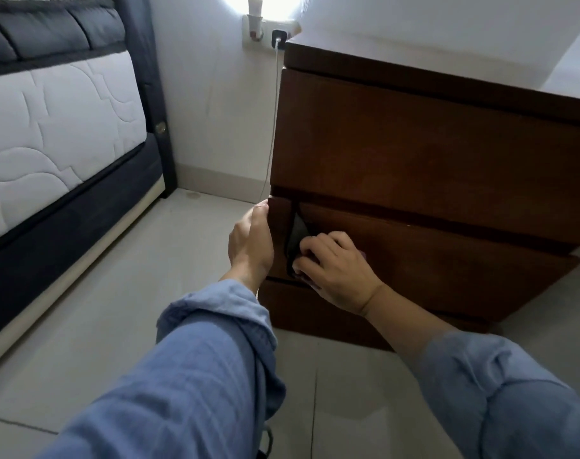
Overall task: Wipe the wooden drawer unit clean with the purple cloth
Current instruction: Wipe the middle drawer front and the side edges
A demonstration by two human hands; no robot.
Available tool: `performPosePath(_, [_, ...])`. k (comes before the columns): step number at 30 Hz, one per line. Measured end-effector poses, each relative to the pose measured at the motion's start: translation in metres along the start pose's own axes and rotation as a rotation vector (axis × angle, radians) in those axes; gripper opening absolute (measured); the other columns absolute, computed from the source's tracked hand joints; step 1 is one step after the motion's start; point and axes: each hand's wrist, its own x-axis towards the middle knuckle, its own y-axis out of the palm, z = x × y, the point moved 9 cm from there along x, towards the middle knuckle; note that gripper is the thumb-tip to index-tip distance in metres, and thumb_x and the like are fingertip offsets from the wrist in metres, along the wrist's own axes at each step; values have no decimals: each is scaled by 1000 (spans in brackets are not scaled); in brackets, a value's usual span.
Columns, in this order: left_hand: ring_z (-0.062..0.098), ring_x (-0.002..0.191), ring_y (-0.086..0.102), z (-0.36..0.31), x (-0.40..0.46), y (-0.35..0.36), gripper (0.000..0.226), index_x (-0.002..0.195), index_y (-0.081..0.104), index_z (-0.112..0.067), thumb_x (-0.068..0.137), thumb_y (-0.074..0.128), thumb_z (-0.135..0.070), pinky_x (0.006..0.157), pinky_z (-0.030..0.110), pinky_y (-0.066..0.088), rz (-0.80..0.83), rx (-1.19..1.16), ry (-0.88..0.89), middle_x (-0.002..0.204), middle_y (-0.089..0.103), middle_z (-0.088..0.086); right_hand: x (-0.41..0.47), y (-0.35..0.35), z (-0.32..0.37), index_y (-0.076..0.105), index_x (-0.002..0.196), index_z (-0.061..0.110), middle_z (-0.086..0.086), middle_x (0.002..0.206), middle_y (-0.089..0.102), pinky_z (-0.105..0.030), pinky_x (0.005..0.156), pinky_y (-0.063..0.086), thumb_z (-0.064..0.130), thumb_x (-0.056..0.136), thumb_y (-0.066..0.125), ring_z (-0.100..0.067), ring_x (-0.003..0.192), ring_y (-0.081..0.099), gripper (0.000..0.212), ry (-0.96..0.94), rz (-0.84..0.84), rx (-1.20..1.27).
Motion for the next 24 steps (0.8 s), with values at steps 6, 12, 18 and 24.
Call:
performPosePath(6, [24,124,53,6,-2,13,85,132,56,-23,67,29,-71,107,47,39,13,-6,-70,134,59,3,10,-18,-2,65,88,17,-8,90,62,-33,78,35,20,86,53,-24,77,58,12,69,-60,32])
performPosePath(12, [20,121,47,-15,1,8,58,127,55,-22,86,33,-56,110,43,34,-13,42,4,130,50,2,-2,-23,-13,57,89,17,-6,93,53,-25,72,30,10,69,64,-20,82,48,22,365,-10,153])
performPosePath(18, [25,104,57,-20,10,3,35,110,54,-18,97,40,-47,88,36,46,-149,215,-12,117,60,7,6,-38,-10,59,87,18,-5,93,52,-26,71,31,9,62,74,-22,83,51,31,473,43,225])
performPosePath(24, [23,95,62,-19,19,-2,25,92,54,-23,93,50,-48,82,36,51,-240,208,15,101,66,1,-1,-33,-19,60,90,20,-3,97,52,-26,72,30,13,63,76,-21,86,53,33,473,115,218])
